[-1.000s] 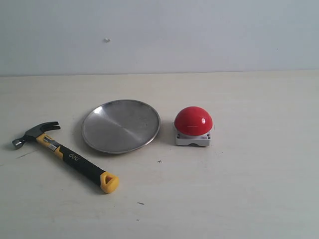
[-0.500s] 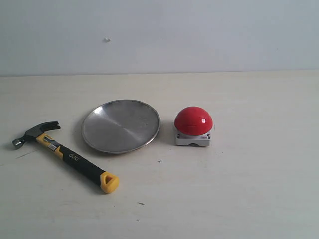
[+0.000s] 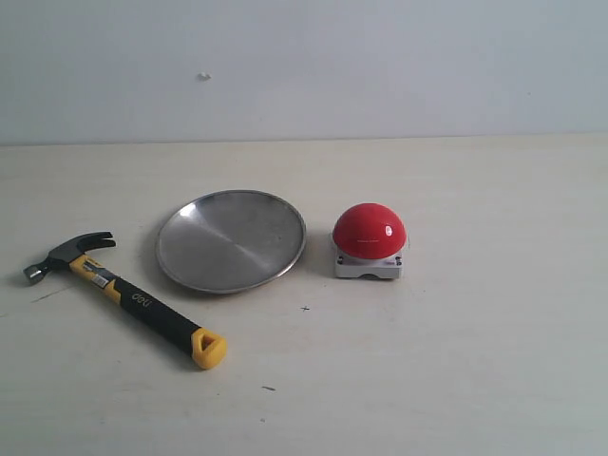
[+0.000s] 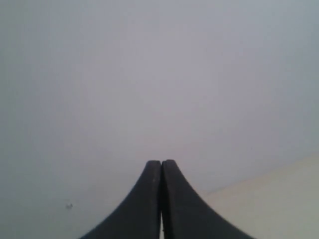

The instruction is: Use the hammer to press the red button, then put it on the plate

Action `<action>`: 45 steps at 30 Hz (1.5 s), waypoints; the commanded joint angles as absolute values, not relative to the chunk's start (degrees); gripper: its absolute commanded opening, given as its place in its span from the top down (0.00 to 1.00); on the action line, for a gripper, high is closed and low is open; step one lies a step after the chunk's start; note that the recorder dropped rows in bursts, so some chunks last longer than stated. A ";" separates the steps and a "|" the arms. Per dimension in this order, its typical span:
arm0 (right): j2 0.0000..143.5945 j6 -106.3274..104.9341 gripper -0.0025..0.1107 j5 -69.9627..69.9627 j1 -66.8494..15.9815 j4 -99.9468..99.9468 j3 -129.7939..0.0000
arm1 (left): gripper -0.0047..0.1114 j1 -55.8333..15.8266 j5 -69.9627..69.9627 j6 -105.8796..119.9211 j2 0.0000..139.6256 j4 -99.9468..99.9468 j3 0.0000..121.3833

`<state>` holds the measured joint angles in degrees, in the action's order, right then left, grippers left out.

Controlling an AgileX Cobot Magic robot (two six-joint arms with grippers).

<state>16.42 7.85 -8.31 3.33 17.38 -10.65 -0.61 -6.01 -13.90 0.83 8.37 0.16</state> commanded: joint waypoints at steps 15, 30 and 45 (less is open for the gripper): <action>60.69 -24.87 0.87 49.49 3.51 32.74 -48.03 | 0.96 -0.47 -5.94 -13.70 0.52 8.28 0.00; 88.40 -17.42 0.87 41.93 -27.87 21.29 -63.68 | 0.96 -0.47 -5.94 -13.70 0.52 8.28 0.00; 95.23 -9.81 0.87 44.02 -32.38 16.40 -65.78 | 0.96 -0.47 -5.94 -13.70 0.52 8.28 0.00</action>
<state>94.53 -10.99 41.87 -32.13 16.51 -64.32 -0.61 -6.01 -13.90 0.83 8.37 0.16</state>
